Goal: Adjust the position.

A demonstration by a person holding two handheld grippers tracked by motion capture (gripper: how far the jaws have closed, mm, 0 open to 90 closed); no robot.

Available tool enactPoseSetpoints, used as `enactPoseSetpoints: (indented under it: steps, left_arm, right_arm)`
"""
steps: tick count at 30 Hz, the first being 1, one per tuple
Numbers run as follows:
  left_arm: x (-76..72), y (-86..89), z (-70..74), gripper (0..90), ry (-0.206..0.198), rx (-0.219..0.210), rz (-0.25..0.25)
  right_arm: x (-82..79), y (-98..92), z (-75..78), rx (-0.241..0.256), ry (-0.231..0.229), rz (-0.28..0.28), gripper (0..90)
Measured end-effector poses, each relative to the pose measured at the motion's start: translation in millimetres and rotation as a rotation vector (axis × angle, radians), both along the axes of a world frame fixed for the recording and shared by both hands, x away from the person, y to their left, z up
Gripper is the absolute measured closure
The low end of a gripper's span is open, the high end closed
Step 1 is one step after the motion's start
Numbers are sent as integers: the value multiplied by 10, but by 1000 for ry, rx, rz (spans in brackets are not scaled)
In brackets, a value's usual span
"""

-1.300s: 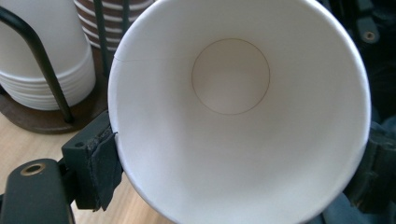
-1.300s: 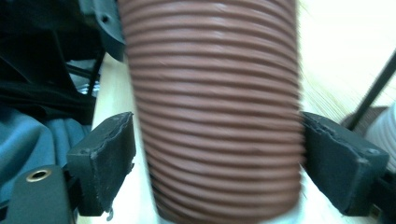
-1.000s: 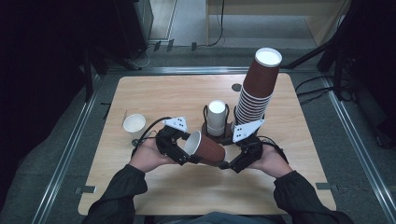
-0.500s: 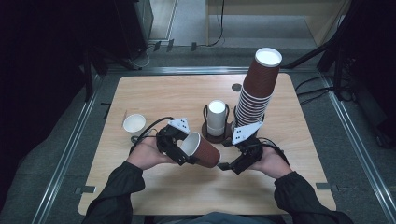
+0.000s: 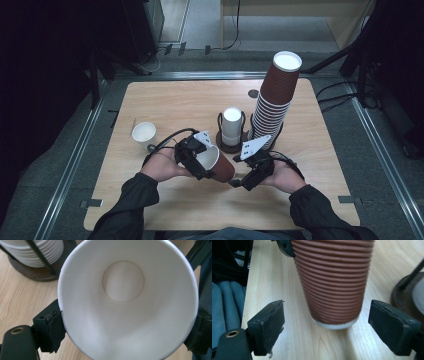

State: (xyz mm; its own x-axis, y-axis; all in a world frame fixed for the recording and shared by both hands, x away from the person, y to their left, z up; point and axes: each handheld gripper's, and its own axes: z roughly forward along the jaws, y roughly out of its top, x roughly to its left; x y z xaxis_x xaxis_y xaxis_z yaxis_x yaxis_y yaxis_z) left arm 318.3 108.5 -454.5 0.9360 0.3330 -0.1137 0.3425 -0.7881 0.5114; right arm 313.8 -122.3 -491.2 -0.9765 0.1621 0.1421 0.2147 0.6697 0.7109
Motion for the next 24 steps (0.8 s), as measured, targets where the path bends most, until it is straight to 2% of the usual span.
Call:
enactPoseSetpoints:
  steps: [2,7,15,19,24]
  left_arm:
    - [-11,-28,1,98,10,0,-14]
    - [-59,-128,3,96,1,24,-49]
    - [-76,-210,-5,92,-1,31,-65]
    - [-73,-199,-13,82,5,16,-51]
    - [-82,-185,6,60,-23,0,-57]
  right_arm:
    - [-5,38,-34,-11,0,8,140]
    - [-19,110,-72,-24,-6,23,140]
    - [-39,242,-87,-42,-29,43,151]
    - [-36,235,-83,-43,-32,32,189]
    - [-40,226,-53,-28,-55,32,190]
